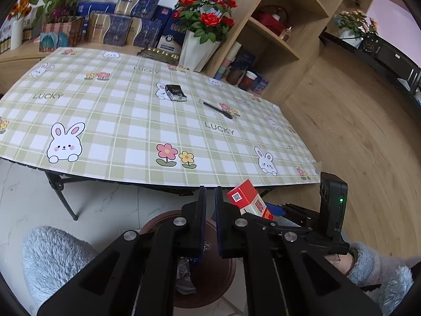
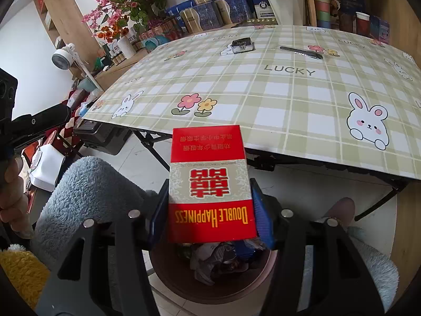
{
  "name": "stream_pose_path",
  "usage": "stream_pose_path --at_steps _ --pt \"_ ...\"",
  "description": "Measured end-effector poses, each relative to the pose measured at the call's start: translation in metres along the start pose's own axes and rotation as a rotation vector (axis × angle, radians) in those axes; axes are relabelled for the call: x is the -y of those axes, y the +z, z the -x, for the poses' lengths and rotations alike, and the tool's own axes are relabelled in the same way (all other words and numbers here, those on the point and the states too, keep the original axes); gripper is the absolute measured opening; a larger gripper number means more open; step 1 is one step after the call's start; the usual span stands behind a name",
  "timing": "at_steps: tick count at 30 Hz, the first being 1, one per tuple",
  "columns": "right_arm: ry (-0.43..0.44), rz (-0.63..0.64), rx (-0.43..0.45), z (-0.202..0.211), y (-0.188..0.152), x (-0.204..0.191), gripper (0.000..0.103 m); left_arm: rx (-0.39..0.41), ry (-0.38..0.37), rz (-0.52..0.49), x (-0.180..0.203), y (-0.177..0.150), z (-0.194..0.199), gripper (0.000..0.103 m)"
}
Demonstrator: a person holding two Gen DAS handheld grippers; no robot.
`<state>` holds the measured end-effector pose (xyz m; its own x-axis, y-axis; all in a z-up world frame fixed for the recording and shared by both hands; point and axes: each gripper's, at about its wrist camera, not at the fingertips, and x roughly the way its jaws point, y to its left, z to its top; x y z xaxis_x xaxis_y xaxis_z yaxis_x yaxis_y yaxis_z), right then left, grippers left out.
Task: Collect trash
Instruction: 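Carry the wrapper and cigarette box over the bin and open both grippers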
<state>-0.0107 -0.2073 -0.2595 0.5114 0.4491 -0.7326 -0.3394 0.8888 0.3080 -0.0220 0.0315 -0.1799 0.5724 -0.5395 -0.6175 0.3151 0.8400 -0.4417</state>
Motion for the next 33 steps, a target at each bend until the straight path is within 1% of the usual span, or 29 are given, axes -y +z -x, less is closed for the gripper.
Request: stream_pose_path --at_steps 8,14,16,17,18,20,22,24,25,26,27,28,30,32,33 --pt "0.009 0.003 -0.057 -0.014 -0.005 0.0 0.058 -0.009 0.048 0.03 -0.012 0.001 -0.005 0.007" --pt "0.005 0.016 -0.113 -0.026 -0.01 -0.001 0.059 -0.027 0.072 0.007 -0.012 -0.004 -0.013 0.007" --pt "0.004 0.017 -0.126 -0.029 -0.011 -0.002 0.059 -0.029 0.08 0.003 -0.012 -0.004 -0.014 0.01" --pt "0.004 0.017 -0.131 -0.03 -0.011 -0.002 0.061 -0.029 0.086 0.001 -0.013 -0.005 -0.015 0.014" --pt "0.0 0.017 -0.133 -0.03 -0.012 -0.003 0.068 -0.029 0.091 0.0 -0.014 -0.004 -0.015 0.02" --pt "-0.003 0.021 -0.13 -0.03 -0.012 -0.003 0.075 -0.024 0.104 0.001 -0.015 -0.005 -0.015 0.029" --pt "-0.002 0.019 -0.12 -0.029 -0.012 -0.003 0.082 -0.022 0.119 -0.004 -0.016 -0.005 -0.016 0.036" --pt "-0.011 0.008 -0.096 -0.025 -0.01 -0.001 0.09 -0.018 0.143 -0.016 -0.015 -0.006 -0.017 0.048" --pt "-0.016 0.0 -0.081 -0.023 -0.01 0.001 0.092 -0.014 0.151 -0.02 -0.015 -0.006 -0.017 0.051" --pt "-0.024 -0.014 -0.06 -0.02 -0.008 0.003 0.096 -0.011 0.155 -0.022 -0.015 -0.007 -0.017 0.058" --pt "-0.031 -0.029 -0.042 -0.017 -0.007 0.006 0.097 -0.006 0.162 -0.024 -0.015 -0.007 -0.017 0.067" --pt "-0.035 -0.037 -0.032 -0.015 -0.006 0.008 0.097 -0.001 0.17 -0.024 -0.015 -0.007 -0.016 0.071" --pt "-0.036 -0.07 -0.013 -0.011 -0.004 0.016 0.097 0.014 0.194 -0.025 -0.016 -0.006 -0.015 0.085" --pt "-0.051 -0.092 0.004 -0.009 -0.003 0.021 0.097 0.03 0.217 -0.023 -0.017 -0.006 -0.014 0.092" --pt "-0.061 -0.099 0.012 -0.007 -0.002 0.023 0.097 0.037 0.226 -0.022 -0.018 -0.005 -0.013 0.092"
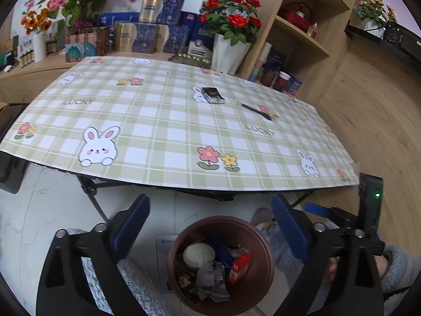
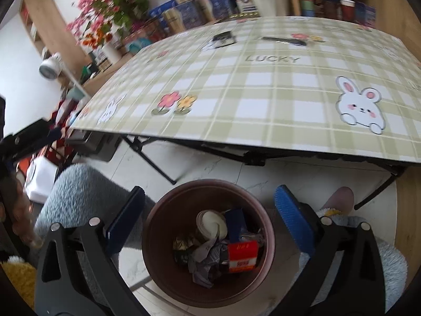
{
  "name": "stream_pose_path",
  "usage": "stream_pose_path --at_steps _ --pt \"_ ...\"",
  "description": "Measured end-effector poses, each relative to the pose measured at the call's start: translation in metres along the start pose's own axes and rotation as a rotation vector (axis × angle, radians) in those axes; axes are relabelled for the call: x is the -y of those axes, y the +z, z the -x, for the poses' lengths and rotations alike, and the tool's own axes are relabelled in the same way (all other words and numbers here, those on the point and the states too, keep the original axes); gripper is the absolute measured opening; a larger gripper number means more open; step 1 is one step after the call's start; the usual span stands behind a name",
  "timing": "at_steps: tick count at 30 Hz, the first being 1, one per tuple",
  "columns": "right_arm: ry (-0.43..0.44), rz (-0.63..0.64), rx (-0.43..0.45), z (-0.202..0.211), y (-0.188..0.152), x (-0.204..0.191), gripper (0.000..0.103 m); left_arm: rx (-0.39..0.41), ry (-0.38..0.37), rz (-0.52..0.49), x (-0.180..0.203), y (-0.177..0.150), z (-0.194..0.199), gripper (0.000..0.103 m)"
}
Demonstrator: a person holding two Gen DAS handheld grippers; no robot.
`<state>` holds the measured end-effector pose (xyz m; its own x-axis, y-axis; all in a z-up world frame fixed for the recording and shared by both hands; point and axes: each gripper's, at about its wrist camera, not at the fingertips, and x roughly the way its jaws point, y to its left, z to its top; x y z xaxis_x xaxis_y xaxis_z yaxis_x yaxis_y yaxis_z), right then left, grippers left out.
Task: Collect trash
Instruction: 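Carry the wrapper and cigarette box over the bin and open both grippers, then grasp the black cigarette pack on the table with the left gripper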
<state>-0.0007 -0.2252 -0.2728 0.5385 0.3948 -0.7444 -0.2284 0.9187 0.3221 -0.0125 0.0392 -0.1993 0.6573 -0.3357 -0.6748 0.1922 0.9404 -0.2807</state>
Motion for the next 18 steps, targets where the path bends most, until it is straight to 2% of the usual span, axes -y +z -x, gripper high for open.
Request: stream_pose_path --at_steps 7,12,18 --pt "-0.048 -0.038 0.052 0.007 0.005 0.014 0.097 -0.013 0.036 0.027 -0.007 0.001 -0.007 0.094" --pt "-0.058 -0.072 0.053 0.004 0.006 0.024 0.097 -0.027 0.049 0.034 -0.011 -0.001 -0.014 0.094" --pt "-0.088 -0.045 0.081 0.008 0.018 0.028 0.097 -0.045 0.048 0.022 -0.011 0.007 -0.026 0.094"
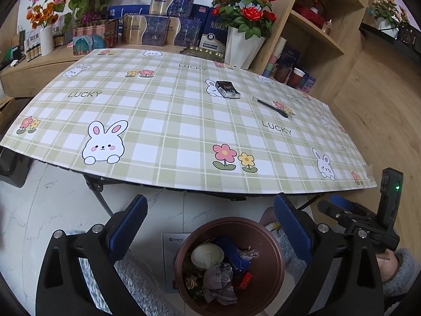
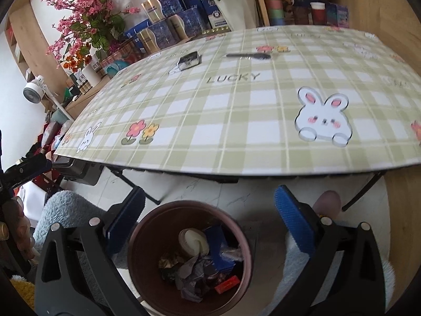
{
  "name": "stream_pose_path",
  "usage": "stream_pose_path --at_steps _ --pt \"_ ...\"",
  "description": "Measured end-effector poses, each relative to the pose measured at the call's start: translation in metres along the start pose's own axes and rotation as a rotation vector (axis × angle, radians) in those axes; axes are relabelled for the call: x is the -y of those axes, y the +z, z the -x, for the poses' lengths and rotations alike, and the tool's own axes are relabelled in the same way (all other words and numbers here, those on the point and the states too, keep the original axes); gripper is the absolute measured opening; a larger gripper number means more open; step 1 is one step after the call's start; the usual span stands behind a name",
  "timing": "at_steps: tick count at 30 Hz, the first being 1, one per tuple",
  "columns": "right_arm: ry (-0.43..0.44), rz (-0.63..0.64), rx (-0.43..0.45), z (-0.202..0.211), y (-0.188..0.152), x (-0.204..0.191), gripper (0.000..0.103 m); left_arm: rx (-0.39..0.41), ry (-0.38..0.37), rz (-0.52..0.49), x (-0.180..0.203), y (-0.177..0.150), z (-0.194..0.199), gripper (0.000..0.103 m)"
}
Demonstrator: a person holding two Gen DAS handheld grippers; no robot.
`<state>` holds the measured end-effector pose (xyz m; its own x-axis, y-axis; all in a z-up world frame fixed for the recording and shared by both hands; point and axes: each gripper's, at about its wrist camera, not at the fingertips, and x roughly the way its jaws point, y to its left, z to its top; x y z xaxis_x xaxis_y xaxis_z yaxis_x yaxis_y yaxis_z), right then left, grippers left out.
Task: Collect trash
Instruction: 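Grasp the black cigarette pack on the table with the left gripper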
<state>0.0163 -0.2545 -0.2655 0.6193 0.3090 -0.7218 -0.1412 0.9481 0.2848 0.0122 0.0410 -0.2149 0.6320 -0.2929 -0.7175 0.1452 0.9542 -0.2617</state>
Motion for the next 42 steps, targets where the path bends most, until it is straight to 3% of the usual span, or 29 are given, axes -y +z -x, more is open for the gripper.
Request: stream_pose_path --at_steps 7,14,19,25,30,34,38,40,41,42 --pt "-0.073 0.078 0.007 -0.007 0.029 0.016 0.097 -0.005 0.016 -0.081 0.01 0.031 -0.028 0.094" --pt "-0.155 0.132 0.071 -0.022 0.07 0.034 0.097 -0.073 -0.03 -0.111 0.024 0.086 -0.092 0.094" --pt "-0.096 0.045 0.096 -0.032 0.101 0.055 0.097 -0.065 -0.046 -0.156 0.04 0.134 -0.151 0.094" --pt "-0.114 0.006 0.149 -0.039 0.124 0.069 0.097 -0.112 -0.034 -0.074 0.045 0.186 -0.226 0.089" --pt "-0.127 -0.072 0.173 -0.045 0.124 0.085 0.097 -0.115 0.047 -0.118 0.055 0.207 -0.266 0.087" --pt "-0.119 -0.096 0.141 -0.054 0.119 0.09 0.097 -0.106 0.131 -0.115 0.056 0.213 -0.287 0.084" --pt "-0.172 -0.058 0.147 -0.053 0.118 0.085 0.097 -0.136 0.151 -0.084 0.051 0.216 -0.301 0.077" --pt "-0.191 -0.031 0.142 -0.053 0.118 0.082 0.097 -0.13 0.156 -0.128 0.055 0.214 -0.301 0.066" --pt "-0.189 -0.022 0.137 -0.054 0.118 0.082 0.097 -0.131 0.148 -0.16 0.058 0.213 -0.301 0.052" --pt "-0.191 -0.012 0.134 -0.054 0.118 0.081 0.097 -0.139 0.128 -0.18 0.06 0.213 -0.299 0.05"
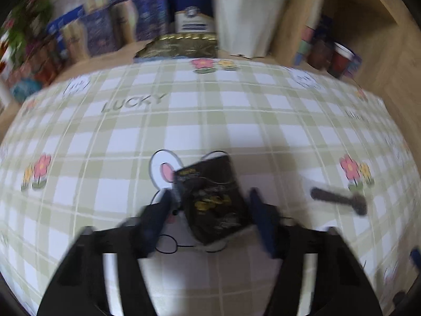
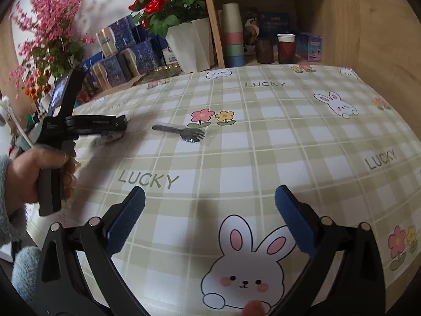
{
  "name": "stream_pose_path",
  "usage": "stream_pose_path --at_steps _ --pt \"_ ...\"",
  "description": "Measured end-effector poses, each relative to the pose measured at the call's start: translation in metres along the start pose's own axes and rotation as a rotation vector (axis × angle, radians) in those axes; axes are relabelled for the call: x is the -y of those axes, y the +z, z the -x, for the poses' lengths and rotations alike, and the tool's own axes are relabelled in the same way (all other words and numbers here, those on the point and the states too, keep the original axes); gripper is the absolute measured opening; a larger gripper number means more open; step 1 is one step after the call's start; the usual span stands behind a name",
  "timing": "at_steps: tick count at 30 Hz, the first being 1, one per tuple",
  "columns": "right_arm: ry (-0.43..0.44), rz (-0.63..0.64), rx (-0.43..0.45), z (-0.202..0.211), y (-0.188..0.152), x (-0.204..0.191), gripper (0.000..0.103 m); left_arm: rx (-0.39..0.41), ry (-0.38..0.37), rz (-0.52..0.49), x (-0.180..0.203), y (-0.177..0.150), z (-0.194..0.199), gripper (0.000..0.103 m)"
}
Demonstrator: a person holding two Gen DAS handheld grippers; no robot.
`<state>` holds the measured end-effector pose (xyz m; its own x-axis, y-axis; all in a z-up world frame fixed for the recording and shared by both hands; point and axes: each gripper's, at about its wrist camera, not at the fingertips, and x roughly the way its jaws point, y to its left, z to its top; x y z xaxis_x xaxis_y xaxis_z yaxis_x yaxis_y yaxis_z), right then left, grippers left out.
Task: Collect trash
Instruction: 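Grasp the black cigarette pack on the table with the left gripper, then grasp the wrapped black plastic spoon with the right gripper while the left holds the pack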
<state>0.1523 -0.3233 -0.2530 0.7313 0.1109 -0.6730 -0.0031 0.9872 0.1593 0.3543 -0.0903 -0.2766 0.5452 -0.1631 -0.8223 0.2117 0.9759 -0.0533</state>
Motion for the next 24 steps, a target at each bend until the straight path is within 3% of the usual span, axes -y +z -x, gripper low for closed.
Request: stream_pose_path --at_steps 5,9,12,15,24 --pt "0.02 0.047 -0.016 -0.003 0.003 -0.006 0.097 0.007 -0.083 0.017 -0.011 -0.007 0.015 0.03" --pt "0.086 0.073 -0.042 -0.008 0.013 -0.011 0.096 0.047 -0.153 -0.005 -0.016 -0.031 0.044 0.023" --pt "0.155 0.058 -0.066 -0.018 0.029 -0.012 0.084 0.059 -0.209 0.007 -0.018 -0.05 0.063 0.021" --pt "0.168 0.109 -0.093 -0.036 0.048 -0.02 0.084 0.095 -0.22 0.012 -0.02 -0.073 0.088 0.021" --pt "0.11 0.28 -0.195 -0.111 0.088 -0.054 0.079 0.14 -0.291 0.117 -0.054 -0.131 0.142 0.021"
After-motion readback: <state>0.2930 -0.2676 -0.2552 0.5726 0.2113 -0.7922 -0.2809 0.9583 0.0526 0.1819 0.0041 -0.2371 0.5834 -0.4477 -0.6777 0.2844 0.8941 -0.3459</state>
